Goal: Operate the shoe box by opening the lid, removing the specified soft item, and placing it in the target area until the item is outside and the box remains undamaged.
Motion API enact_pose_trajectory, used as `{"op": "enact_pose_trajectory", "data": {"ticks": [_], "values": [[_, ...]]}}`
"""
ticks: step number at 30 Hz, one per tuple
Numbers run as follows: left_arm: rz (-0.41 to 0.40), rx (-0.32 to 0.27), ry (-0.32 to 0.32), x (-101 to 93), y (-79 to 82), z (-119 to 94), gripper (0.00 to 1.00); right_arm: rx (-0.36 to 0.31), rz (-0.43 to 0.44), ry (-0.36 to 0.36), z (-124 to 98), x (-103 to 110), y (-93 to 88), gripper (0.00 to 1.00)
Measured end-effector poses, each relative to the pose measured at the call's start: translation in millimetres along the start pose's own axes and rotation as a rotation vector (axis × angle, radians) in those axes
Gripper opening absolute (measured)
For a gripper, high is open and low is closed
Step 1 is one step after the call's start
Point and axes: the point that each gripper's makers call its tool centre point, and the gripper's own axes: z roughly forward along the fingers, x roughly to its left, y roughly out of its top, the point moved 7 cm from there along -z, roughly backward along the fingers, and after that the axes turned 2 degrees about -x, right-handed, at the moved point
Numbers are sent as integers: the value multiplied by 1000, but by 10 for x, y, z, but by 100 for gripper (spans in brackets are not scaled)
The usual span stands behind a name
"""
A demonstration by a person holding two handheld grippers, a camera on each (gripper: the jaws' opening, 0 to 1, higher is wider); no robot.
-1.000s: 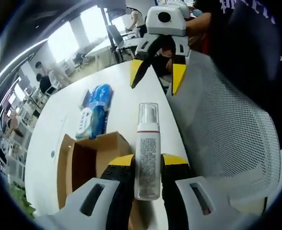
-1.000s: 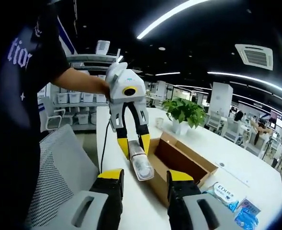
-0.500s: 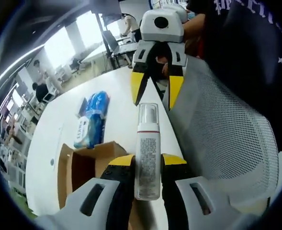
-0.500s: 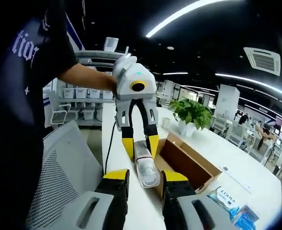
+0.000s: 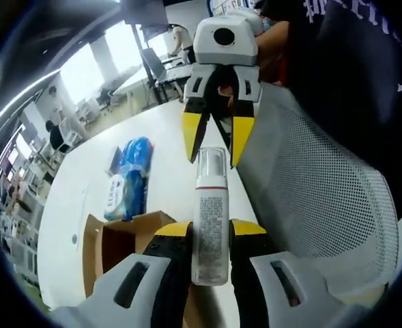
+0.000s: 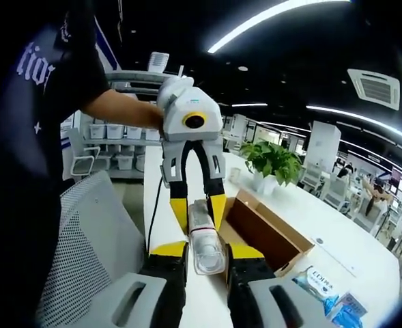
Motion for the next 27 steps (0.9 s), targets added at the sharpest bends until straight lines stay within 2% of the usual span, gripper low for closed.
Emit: {"op": "enact_pose_trajectory", "data": {"ticks": [27], "values": [[3, -21, -40, -12, 62, 13, 19, 18, -17, 9, 4, 23, -72, 18]]}}
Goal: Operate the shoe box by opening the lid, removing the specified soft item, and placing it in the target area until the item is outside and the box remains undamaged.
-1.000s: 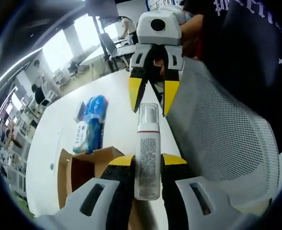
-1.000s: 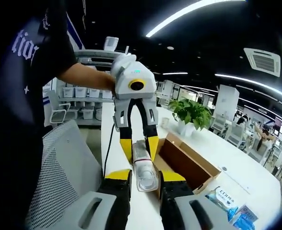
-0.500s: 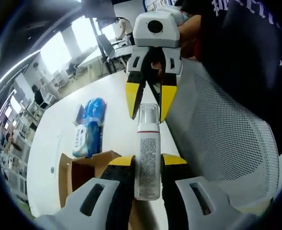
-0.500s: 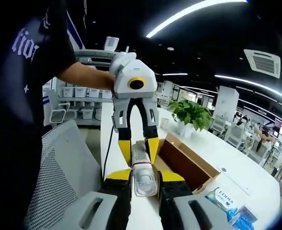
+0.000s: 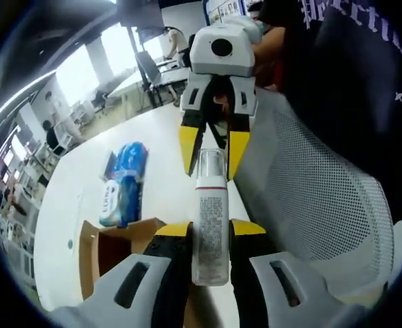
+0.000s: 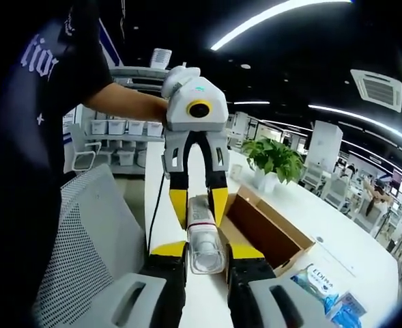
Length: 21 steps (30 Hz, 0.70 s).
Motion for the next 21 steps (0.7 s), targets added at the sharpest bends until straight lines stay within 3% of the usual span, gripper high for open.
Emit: {"op": "enact_pose_trajectory", "data": {"ticks": [21], "values": [[-3, 7, -25, -5, -46, 87, 19, 44, -42, 29, 21, 26, -5, 15]]}}
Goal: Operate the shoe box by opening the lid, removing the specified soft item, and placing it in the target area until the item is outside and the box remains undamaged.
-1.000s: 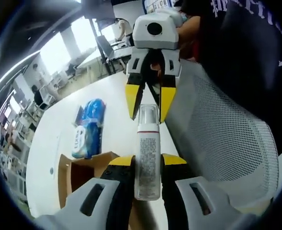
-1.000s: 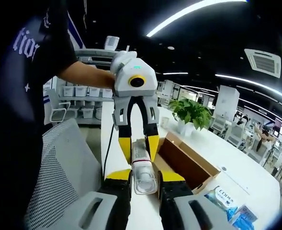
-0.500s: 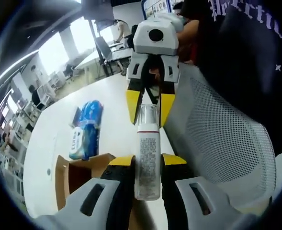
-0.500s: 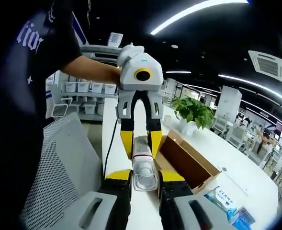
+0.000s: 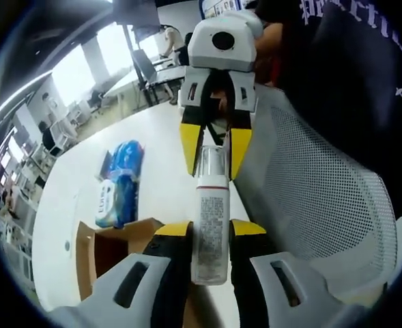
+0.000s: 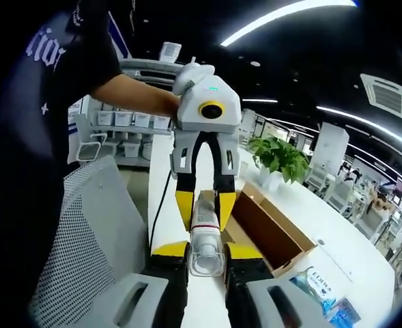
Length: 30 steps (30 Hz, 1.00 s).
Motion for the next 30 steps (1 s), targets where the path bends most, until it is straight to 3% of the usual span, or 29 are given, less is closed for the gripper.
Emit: {"op": "enact_pose_trajectory", "data": {"ticks": [16, 22, 26, 30], "values": [[-46, -4, 28, 46, -53, 85, 21, 81, -20, 27, -7, -81, 27, 13], [-41, 2, 61, 67, -81, 85, 33, 88, -20, 19, -17, -137, 23, 13], [-72, -5, 109, 91, -112, 56, 47, 98, -30, 19, -19, -168, 12, 13], [-111, -23, 142, 105, -128, 19, 50, 100, -38, 22, -16, -206, 28, 13]]}}
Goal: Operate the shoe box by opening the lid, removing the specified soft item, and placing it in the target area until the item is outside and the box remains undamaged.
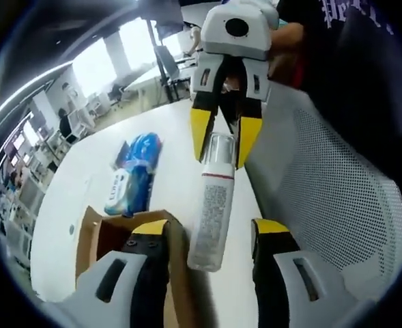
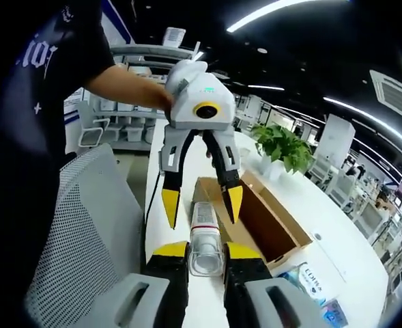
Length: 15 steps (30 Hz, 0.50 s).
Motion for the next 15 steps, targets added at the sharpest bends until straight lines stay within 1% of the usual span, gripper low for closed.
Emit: {"op": "enact_pose_trajectory", "data": {"ticks": [5, 7, 9, 10, 11, 14, 15], "values": [[-45, -10, 36, 17, -11, -22, 63, -8, 5, 6, -13, -62, 52, 13], [-70, -22, 51, 26, -15, -43, 65, -8, -1, 8, -16, -87, 66, 13], [-119, -31, 70, 38, -26, -71, 69, -2, -3, 17, -25, -127, 75, 13], [-172, -28, 82, 39, -38, -88, 72, 4, -12, 22, -32, -154, 80, 13], [-196, -28, 91, 43, -45, -99, 76, 7, -16, 25, -39, -171, 84, 13], [-216, -51, 123, 64, -54, -134, 85, 14, -31, 35, -76, -252, 119, 13], [-237, -58, 141, 71, -65, -147, 86, 15, -37, 37, -87, -269, 130, 13]]}}
